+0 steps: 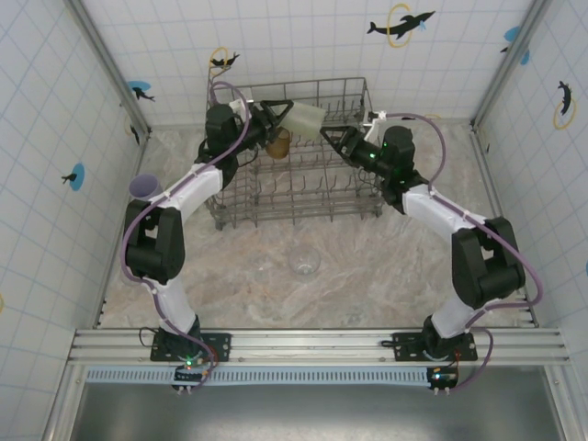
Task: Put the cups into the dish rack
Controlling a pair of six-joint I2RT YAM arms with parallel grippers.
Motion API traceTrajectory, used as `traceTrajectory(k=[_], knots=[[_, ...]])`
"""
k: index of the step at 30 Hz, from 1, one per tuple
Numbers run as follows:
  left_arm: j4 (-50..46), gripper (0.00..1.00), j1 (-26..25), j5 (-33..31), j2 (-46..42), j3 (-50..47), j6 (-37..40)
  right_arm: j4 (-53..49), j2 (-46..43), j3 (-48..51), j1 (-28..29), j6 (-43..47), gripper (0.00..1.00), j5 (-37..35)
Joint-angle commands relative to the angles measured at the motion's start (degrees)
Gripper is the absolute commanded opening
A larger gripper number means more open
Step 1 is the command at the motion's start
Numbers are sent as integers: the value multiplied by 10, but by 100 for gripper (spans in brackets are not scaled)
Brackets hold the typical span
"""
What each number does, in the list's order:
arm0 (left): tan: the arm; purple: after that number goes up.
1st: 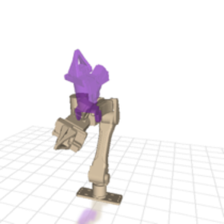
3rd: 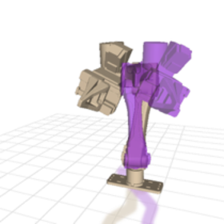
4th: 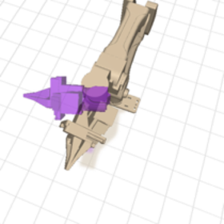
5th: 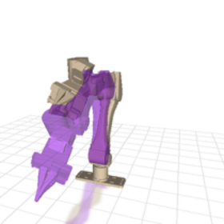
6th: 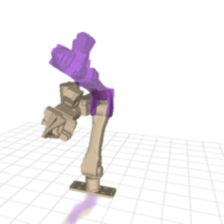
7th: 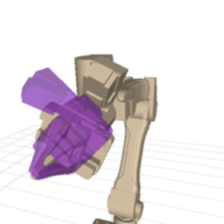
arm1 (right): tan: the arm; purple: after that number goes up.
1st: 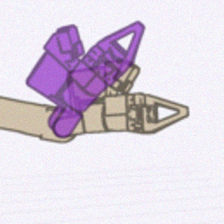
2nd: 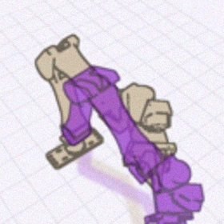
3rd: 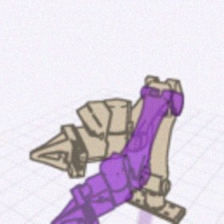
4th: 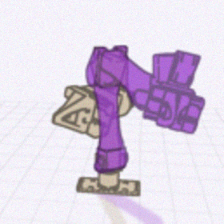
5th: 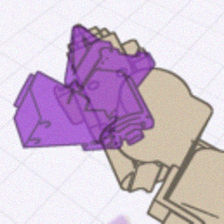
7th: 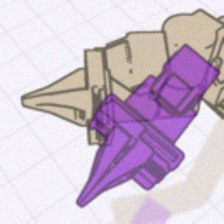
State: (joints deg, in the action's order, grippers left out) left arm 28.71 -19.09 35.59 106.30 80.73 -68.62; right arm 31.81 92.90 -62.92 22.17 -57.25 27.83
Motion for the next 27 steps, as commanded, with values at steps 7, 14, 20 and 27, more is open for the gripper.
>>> traceTrajectory(k=[7,14,20,27], knots=[[-182,0,-10,-78,31,140,166,-241,-89,4,1,178,84,-96],[-289,0,-24,-141,74,252,250,-333,-142,10,0,245,99,-165],[-345,0,-41,-225,102,301,319,-357,-172,23,-1,267,99,-191],[-380,0,-48,-295,146,347,385,-360,-187,42,-9,281,99,-207]])
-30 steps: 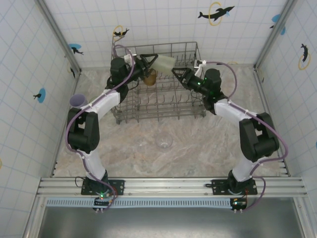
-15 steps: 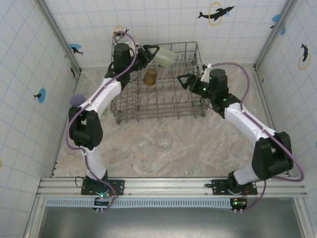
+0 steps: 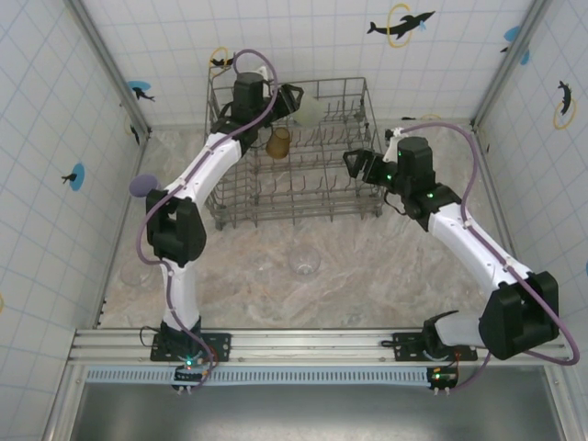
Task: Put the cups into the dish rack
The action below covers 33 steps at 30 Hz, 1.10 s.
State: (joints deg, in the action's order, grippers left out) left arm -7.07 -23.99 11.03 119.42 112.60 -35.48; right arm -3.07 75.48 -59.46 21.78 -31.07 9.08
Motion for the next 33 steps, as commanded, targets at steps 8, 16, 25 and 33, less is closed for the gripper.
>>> traceTrajectory(k=[8,16,25,33], knots=[[-16,0,-26,-92,50,56,113,6,-14,27,-20,28,99,-56],[-12,0,-41,-123,78,80,154,19,-14,31,-34,29,99,-52],[-4,0,-64,-187,80,80,232,51,-34,52,-39,22,99,-38],[-1,0,-65,-202,98,80,242,54,-29,51,-39,18,99,-29]])
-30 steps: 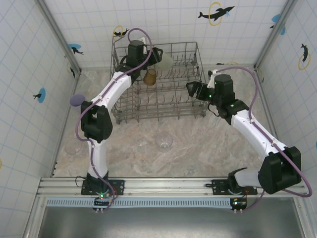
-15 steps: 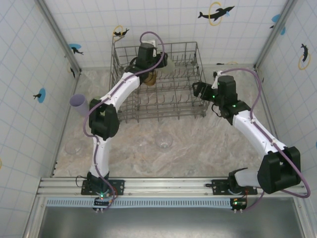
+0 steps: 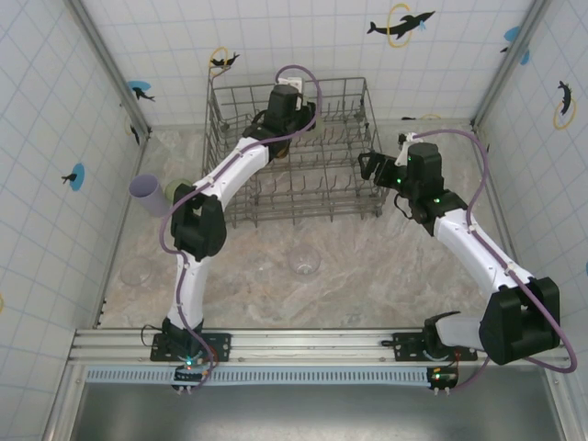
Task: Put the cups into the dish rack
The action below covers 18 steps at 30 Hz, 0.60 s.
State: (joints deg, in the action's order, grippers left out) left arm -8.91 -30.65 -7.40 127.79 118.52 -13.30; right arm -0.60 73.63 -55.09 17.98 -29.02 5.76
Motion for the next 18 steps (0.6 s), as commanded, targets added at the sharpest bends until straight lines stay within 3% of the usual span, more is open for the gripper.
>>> traceTrajectory(k=[1,18], knots=[[18,0,2,-18,17,21,22,29,-11,8,-1,-3,99,3],[51,0,2,-16,50,22,32,30,-13,9,-2,4,99,2]])
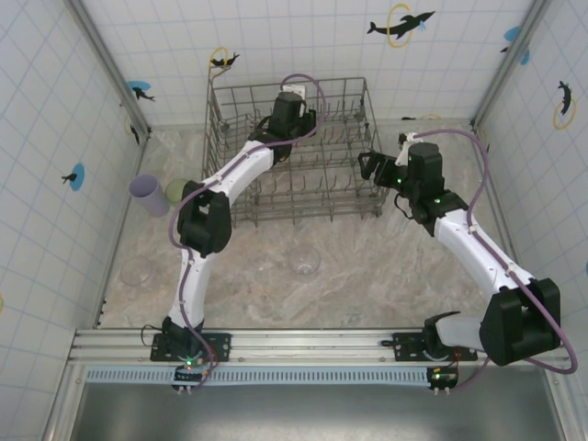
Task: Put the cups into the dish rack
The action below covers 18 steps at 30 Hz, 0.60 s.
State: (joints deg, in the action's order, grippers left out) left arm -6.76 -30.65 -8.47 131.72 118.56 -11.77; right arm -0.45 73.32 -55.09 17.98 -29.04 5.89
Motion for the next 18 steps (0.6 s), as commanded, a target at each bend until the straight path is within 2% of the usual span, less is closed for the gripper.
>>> traceTrajectory(k=[1,12,15,18], knots=[[31,0,2,-6,14,21,19,30,-9,9,-2,4,99,2],[36,0,2,-11,54,22,47,37,6,11,-1,3,99,15],[42,9,2,26,65,21,60,34,9,14,-2,4,99,14],[42,16,2,30,73,20,64,33,11,14,-2,5,99,14]])
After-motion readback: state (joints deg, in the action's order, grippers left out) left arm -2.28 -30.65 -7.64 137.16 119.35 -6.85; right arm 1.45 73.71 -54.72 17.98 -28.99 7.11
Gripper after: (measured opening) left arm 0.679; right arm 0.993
